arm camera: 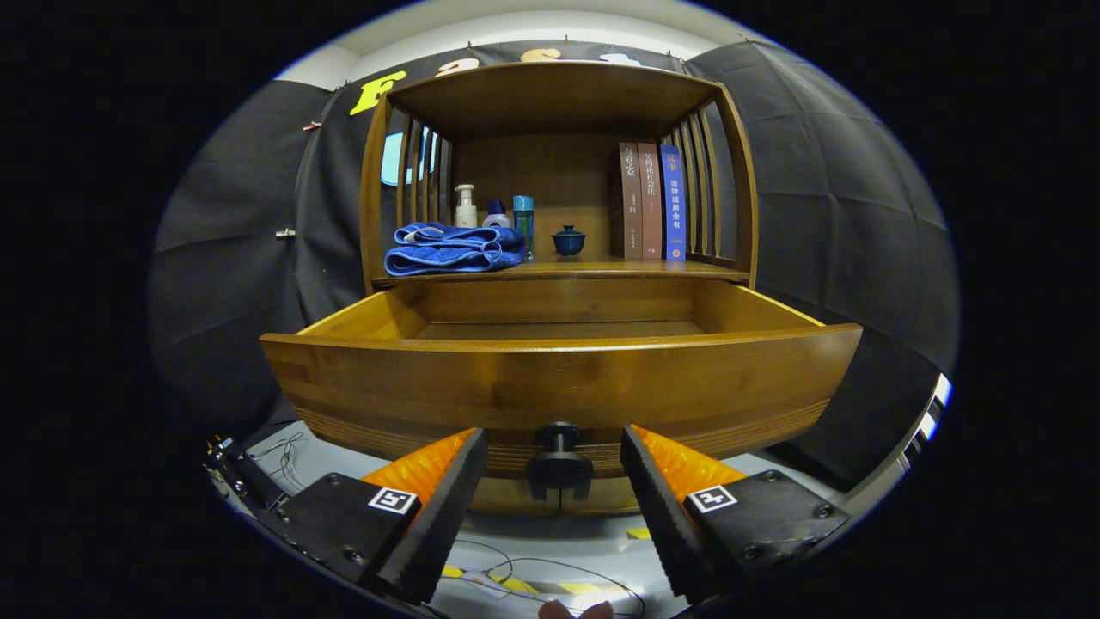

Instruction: Pull open the drawer, take out the items inside it, and place them on the countertop above the cabinet.

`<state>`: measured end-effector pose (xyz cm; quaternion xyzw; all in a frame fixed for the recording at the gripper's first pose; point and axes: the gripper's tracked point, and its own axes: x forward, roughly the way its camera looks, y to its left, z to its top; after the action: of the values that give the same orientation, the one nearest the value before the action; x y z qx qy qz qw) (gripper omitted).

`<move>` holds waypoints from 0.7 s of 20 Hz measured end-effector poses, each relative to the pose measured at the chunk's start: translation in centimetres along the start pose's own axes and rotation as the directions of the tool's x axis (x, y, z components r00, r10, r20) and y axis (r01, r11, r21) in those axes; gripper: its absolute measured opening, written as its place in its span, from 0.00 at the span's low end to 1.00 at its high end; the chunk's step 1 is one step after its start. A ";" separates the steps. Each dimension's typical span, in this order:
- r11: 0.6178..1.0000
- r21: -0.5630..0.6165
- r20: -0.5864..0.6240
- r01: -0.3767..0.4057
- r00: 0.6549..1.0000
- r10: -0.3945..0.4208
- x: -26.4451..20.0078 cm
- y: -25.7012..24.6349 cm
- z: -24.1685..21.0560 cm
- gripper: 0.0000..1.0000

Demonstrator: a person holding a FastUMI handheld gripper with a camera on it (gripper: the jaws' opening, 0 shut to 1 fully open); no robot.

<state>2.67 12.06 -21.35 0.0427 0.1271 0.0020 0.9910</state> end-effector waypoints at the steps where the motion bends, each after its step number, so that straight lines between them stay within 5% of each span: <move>1: 1.000 0.011 -0.006 0.001 1.000 -0.001 -0.6 -0.1 0.4 0.99; 7: 1.000 -0.018 -0.105 0.017 0.994 -0.019 -2.8 -1.1 3.2 0.99; 14: 0.999 -0.003 -0.103 0.054 0.993 -0.054 -1.7 -2.1 12.5 0.99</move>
<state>4.19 8.90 -9.04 0.0391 0.1791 -0.0224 0.9828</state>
